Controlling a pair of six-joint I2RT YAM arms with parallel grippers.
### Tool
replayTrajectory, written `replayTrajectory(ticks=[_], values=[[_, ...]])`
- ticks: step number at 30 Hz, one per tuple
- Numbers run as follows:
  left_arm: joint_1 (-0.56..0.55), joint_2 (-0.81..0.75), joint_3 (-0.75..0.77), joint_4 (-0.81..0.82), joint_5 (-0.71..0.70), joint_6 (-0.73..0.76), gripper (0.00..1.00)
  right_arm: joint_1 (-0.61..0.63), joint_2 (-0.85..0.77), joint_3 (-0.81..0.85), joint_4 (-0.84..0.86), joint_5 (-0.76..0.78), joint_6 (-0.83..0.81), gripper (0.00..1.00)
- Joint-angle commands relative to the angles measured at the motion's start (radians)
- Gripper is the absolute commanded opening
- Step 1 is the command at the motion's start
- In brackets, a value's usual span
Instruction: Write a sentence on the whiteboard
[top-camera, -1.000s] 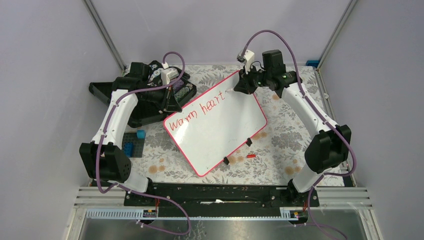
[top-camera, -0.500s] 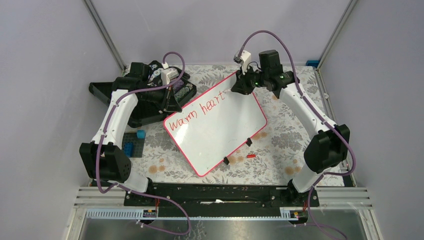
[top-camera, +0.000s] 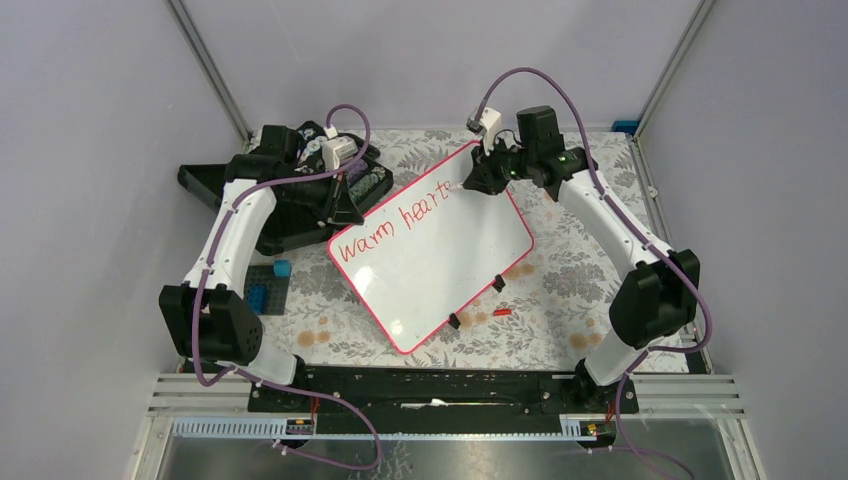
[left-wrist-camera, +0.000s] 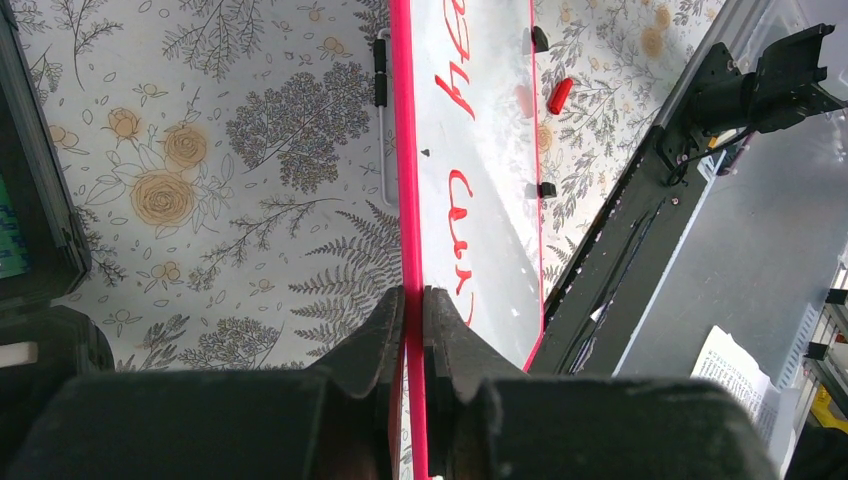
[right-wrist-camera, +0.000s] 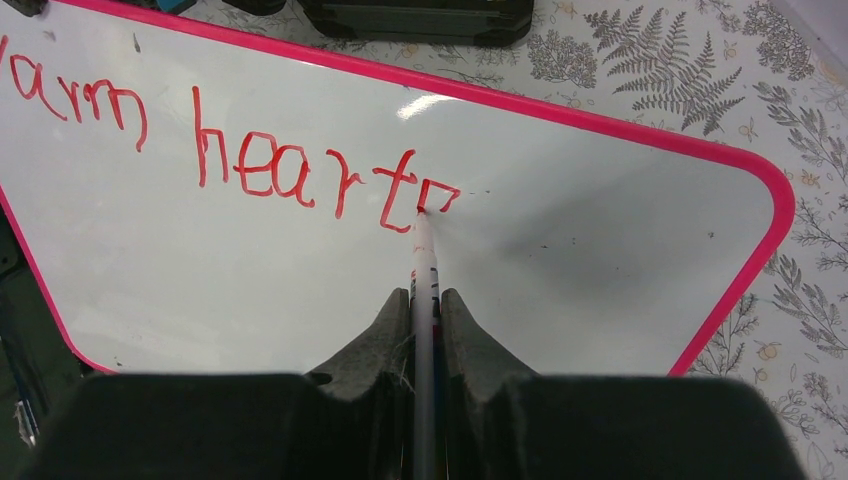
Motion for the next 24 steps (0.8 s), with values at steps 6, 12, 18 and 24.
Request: replayTrajectory(ticks=[6, 12, 18, 24], values=[[-0.02, 0.013, -0.025, -0.02, 0.015, 0.03, 0.0, -0.005, -0.045, -0.013, 0.013, 0.054, -0.03, 0.0], [-0.02, 0.015, -0.024, -0.02, 0.012, 0.03, 0.0, -0.02, -0.049, -0.021, 0.009, 0.059, -0.04, 0.0], [-0.02, 0.016, -0.023, -0.02, 0.013, 0.03, 0.0, -0.023, -0.057, -0.039, 0.009, 0.064, -0.052, 0.0], [-0.02, 0.017, -0.019, -0.02, 0.013, 0.029, 0.0, -0.023, -0.06, -0.043, -0.003, 0.042, -0.049, 0.0]])
